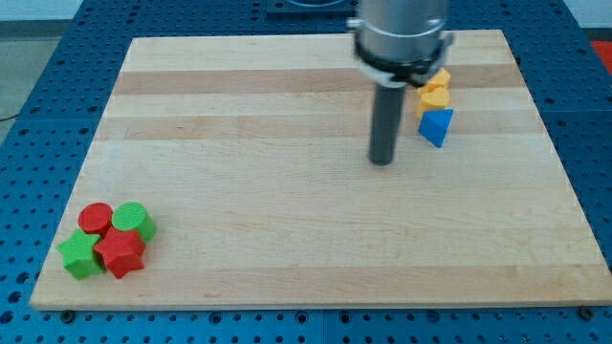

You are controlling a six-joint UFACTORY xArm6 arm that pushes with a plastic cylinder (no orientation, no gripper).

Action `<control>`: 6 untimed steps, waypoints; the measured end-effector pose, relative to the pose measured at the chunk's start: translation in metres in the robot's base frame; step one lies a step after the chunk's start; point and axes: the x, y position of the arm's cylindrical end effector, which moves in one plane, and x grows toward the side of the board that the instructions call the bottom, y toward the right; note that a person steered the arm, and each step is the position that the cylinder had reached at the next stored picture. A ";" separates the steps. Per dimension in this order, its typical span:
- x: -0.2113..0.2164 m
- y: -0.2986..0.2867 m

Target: Push the triangle into heart

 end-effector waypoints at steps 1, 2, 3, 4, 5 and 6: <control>-0.002 0.042; -0.002 0.056; -0.009 0.056; -0.025 0.057; -0.037 0.058; -0.052 0.058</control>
